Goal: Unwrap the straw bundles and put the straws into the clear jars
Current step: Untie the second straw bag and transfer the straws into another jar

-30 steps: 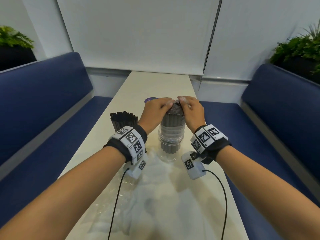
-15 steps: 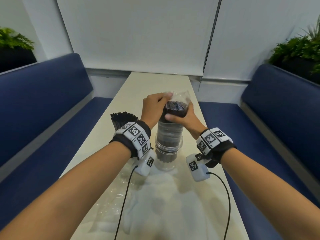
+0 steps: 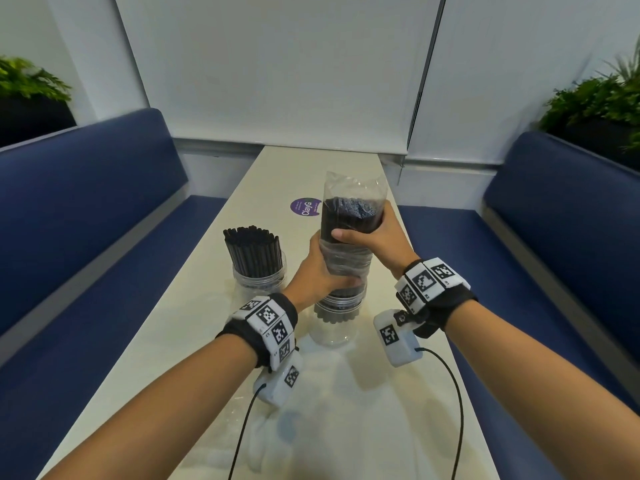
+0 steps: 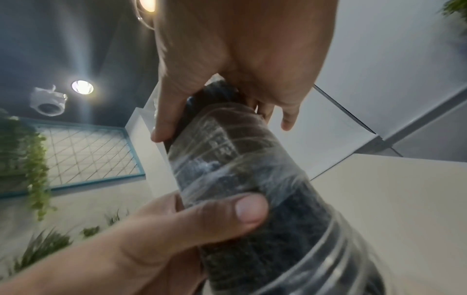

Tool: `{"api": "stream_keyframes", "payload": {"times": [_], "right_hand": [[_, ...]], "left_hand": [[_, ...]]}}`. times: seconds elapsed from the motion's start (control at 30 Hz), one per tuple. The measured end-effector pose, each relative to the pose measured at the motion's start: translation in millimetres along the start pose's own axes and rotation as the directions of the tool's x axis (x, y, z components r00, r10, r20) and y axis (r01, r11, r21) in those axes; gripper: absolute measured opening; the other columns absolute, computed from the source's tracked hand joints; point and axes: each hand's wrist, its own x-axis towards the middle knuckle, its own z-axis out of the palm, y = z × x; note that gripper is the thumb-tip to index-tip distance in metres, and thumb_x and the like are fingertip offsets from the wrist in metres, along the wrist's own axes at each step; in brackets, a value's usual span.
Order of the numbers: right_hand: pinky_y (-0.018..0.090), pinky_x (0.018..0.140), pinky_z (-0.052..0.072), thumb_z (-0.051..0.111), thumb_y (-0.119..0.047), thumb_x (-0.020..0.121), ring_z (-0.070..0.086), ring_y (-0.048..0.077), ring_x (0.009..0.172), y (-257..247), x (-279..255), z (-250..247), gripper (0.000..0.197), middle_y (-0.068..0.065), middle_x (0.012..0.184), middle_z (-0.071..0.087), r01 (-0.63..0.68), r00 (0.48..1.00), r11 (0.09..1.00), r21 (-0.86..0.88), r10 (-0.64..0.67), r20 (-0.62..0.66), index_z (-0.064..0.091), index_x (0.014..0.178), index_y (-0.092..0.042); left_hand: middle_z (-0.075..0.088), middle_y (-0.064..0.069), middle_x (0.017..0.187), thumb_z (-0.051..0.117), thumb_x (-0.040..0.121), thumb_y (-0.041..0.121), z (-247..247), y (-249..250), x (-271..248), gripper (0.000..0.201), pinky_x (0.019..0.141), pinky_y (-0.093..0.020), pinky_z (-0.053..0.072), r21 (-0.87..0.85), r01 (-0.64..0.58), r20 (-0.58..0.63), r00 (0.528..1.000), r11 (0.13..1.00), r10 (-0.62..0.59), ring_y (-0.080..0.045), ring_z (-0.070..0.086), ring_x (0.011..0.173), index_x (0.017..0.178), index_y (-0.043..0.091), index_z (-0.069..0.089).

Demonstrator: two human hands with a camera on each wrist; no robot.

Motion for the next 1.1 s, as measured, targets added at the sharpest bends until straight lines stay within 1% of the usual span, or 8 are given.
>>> {"api": "stream_keyframes", "payload": {"times": [0.17,0.33,0.6,0.73,0.83,0.97,1.03,1.1], "right_hand": [[0.031,0.106,0.04,0.086,-0.02,0.056,0.042,0.02,0.127,-5,-4,0,0.099,0.007,0.138,0.037,0.125,0.99,0.992,-0.004,-0.125,-0.072,0.023,0.132,-0.026],[0.036,0.111,0.031,0.076,-0.028,0.072,0.037,0.02,0.131,-15,-10,-2,0.056,0.007,0.134,0.051,0.218,0.976,0.907,-0.36,-0.213,0.053,0.055,0.122,-0.016],[0.027,0.101,0.036,0.069,-0.026,0.078,0.047,0.014,0.117,-2,-18,-3,0.036,0.012,0.117,0.066,0.324,0.944,0.823,-0.466,-0.313,0.104,0.067,0.109,-0.007],[0.02,0.095,0.038,0.062,-0.026,0.084,0.056,0.021,0.11,10,-19,-3,0.029,0.013,0.109,0.069,0.39,0.921,0.774,-0.499,-0.332,0.205,0.07,0.102,-0.005],[0.022,0.093,0.041,0.049,-0.032,0.09,0.056,0.02,0.104,7,-18,-2,0.037,0.013,0.104,0.069,0.44,0.898,0.737,-0.513,-0.371,0.237,0.068,0.099,-0.002],[0.001,0.1,0.02,0.038,-0.037,0.095,0.04,0.015,0.118,0,-17,-6,0.043,0.011,0.124,0.061,0.463,0.88,0.723,-0.513,-0.307,0.362,0.058,0.12,-0.007],[0.015,0.11,0.019,0.039,-0.055,0.088,0.031,0.017,0.131,4,-19,-8,0.059,0.006,0.14,0.046,0.326,0.925,0.826,-0.461,-0.178,0.336,0.044,0.133,-0.017],[0.03,0.108,0.033,0.055,-0.07,0.069,0.035,0.019,0.131,9,-23,-7,0.086,0.003,0.145,0.033,0.156,0.972,0.943,-0.293,-0.094,0.215,0.029,0.137,-0.024]], "left_hand": [[0.055,-0.006,0.125,0.086,0.059,0.02,-1,2,2,0.092,0.096,-0.038,0.049,0.07,0.0,-0.005,1.0,0.998,0.0,-0.022,0.056,0.114,0.129,0.017,0.027],[0.055,-0.004,0.124,0.086,0.058,0.023,2,6,2,0.091,0.096,-0.038,0.048,0.065,0.017,-0.06,0.998,0.998,-0.013,-0.022,0.055,0.113,0.129,0.018,0.029],[0.058,-0.003,0.121,0.088,0.05,0.033,2,20,4,0.097,0.098,-0.041,0.049,0.06,-0.007,-0.09,0.996,0.998,0.012,-0.02,0.058,0.111,0.129,0.017,0.035],[0.055,-0.004,0.12,0.085,0.06,0.018,-4,28,7,0.089,0.099,-0.035,0.046,0.071,-0.082,-0.072,0.994,0.994,0.087,-0.02,0.055,0.113,0.132,0.014,0.033],[0.056,0.0,0.116,0.084,0.06,0.013,-7,32,7,0.082,0.098,-0.033,0.046,0.014,-0.09,-0.027,0.996,0.996,0.09,-0.017,0.055,0.111,0.127,0.016,0.037],[0.062,0.002,0.108,0.077,0.07,0.006,-16,32,6,0.055,0.092,-0.025,0.047,-0.051,-0.076,0.031,0.996,0.996,0.078,-0.015,0.059,0.106,0.116,0.019,0.049],[0.062,0.0,0.109,0.078,0.071,0.015,-20,32,5,0.054,0.091,-0.025,0.047,-0.023,-0.079,0.023,0.997,0.997,0.079,-0.016,0.059,0.107,0.118,0.015,0.051],[0.06,0.001,0.107,0.077,0.073,0.018,-22,32,4,0.05,0.085,-0.019,0.046,0.017,-0.087,0.016,0.996,0.996,0.087,-0.011,0.058,0.101,0.116,0.015,0.052]]}}
